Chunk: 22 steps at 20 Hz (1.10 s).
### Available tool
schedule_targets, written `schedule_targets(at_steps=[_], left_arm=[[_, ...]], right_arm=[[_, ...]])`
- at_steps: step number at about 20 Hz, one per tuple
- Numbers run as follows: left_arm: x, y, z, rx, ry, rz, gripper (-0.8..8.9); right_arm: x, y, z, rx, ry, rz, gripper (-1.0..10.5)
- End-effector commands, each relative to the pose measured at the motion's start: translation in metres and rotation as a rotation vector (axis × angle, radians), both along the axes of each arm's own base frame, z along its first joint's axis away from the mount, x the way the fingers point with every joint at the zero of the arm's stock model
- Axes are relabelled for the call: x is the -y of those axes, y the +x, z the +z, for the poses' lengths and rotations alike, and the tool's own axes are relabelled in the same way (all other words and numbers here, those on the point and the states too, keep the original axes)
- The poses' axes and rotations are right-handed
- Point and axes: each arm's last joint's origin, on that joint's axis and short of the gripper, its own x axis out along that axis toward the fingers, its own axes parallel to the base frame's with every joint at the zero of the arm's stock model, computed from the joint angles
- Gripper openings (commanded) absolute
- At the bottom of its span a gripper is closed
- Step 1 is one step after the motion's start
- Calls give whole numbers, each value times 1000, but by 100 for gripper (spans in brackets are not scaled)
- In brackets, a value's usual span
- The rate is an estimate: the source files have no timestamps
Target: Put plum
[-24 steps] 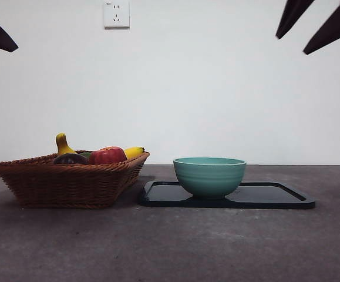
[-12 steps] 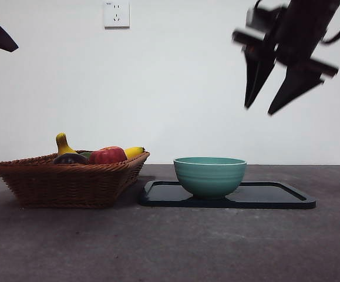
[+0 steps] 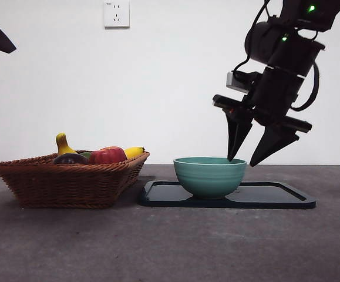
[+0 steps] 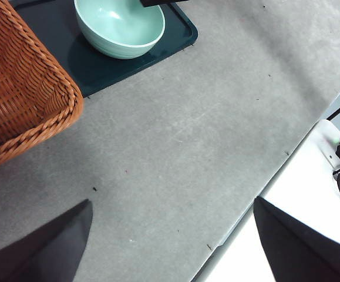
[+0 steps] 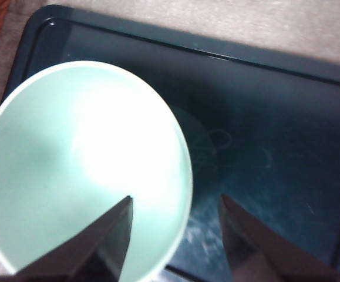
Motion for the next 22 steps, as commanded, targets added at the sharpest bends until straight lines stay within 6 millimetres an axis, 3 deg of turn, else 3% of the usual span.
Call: schedule_targets(at_steps=[1, 6, 12, 17, 22], left_arm=[[1, 1, 4, 20, -5, -15, 433], [1, 1, 4, 17, -3, -15, 433], [1, 1, 4, 14, -2, -15, 433], [1, 1, 4, 15, -2, -15, 433], [1, 1, 4, 15, -3, -15, 433]], right_arm=[[-6, 7, -8, 0, -6, 14, 203], [-7, 10, -11, 11, -4, 14, 10], [-6, 10, 0, 62, -5, -13, 8], [2, -12, 53, 171, 35, -11, 8], [14, -62, 105, 199, 18, 42, 8]])
